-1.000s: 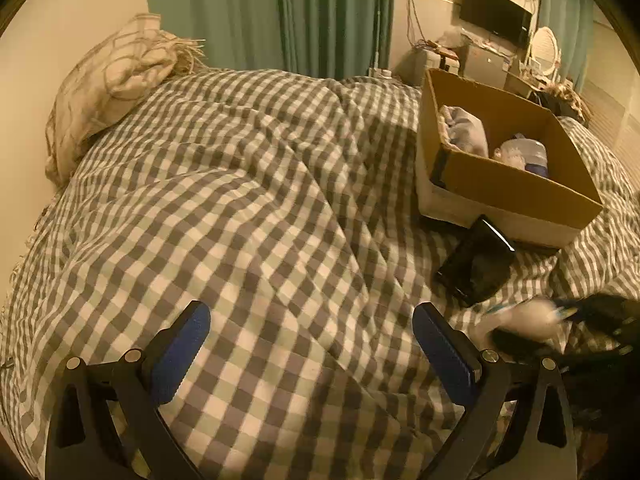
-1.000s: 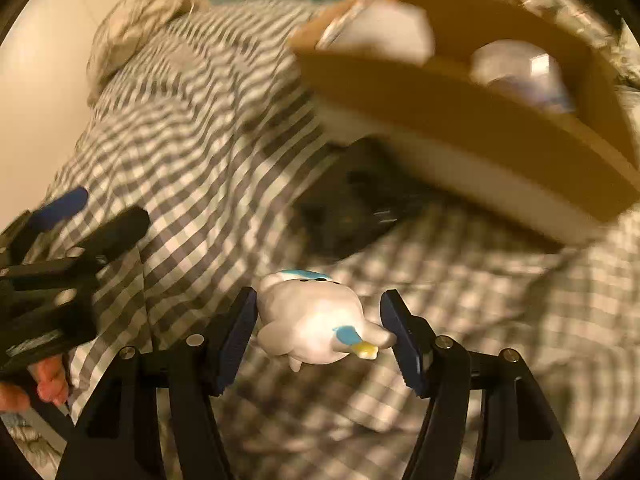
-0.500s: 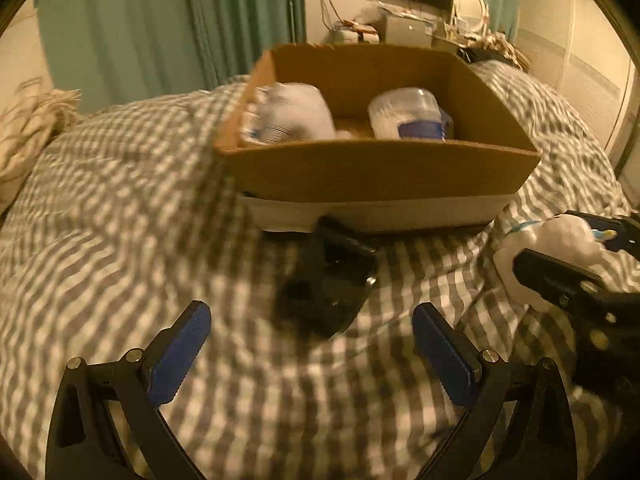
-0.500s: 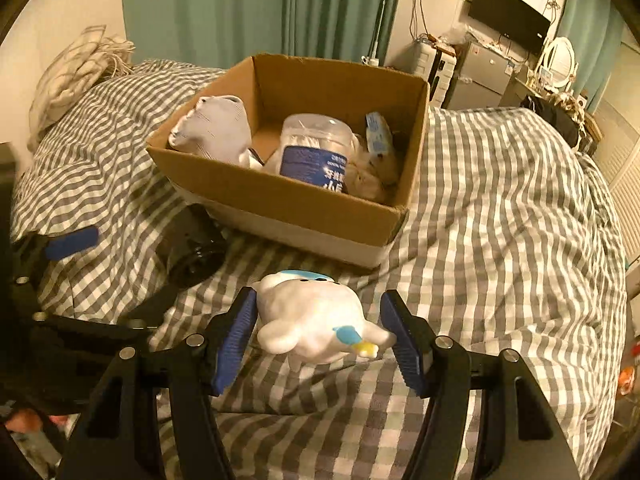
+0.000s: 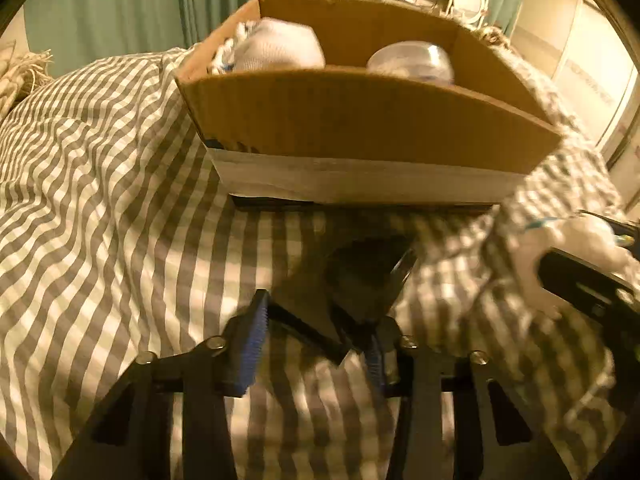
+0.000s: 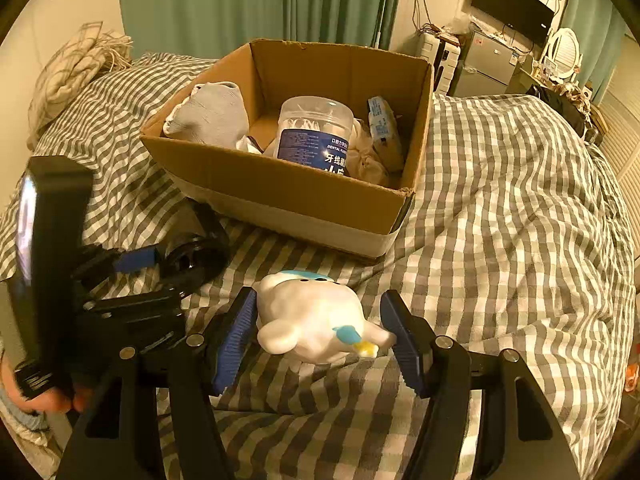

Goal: Organize objects
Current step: 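Grasp the black headphones with the left gripper while the right holds the figurine, then lower the headphones and figurine into the box and open both grippers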

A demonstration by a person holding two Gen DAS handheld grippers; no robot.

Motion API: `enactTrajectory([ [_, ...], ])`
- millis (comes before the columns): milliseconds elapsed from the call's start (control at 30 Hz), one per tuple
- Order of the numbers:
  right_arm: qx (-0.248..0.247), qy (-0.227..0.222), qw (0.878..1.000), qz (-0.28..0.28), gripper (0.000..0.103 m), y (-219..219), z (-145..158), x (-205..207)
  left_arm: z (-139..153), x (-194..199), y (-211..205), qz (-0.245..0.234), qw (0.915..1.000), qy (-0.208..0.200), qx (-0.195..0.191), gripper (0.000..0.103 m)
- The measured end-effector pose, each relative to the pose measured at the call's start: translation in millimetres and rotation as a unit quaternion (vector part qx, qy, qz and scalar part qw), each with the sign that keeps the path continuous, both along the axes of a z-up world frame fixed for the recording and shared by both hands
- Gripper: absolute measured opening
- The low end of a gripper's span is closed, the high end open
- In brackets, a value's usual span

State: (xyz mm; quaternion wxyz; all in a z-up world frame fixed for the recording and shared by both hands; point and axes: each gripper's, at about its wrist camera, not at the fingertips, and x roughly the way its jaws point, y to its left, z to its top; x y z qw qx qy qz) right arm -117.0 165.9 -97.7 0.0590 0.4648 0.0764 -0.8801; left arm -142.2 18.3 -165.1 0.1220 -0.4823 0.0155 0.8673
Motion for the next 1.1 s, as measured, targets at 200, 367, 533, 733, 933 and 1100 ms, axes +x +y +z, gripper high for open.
enactTrajectory([
  [200,0.003,0.017,1.0,-0.001,0.063,-5,15,17,20,34,-5,-0.007,0.9999,0.014,-0.006,0.034],
  [367,0.005,0.039,0.999,0.001,0.063,-7,34,39,49,53,-18,0.016,0.9994,0.03,0.009,0.034],
  [533,-0.002,0.061,0.998,-0.002,0.063,-2,58,57,90,55,-20,0.026,0.9977,0.059,0.021,0.034],
  [733,0.004,0.107,0.994,0.011,0.063,-4,98,59,140,42,-10,0.013,0.9944,0.105,-0.005,0.034],
  [933,0.019,0.154,0.987,0.032,0.063,-11,143,30,177,2,-3,0.009,0.9919,0.127,-0.009,0.034],
  [1100,0.035,0.179,0.982,0.045,0.063,-15,166,-5,191,-41,8,0.016,0.9883,0.144,-0.049,0.034],
])
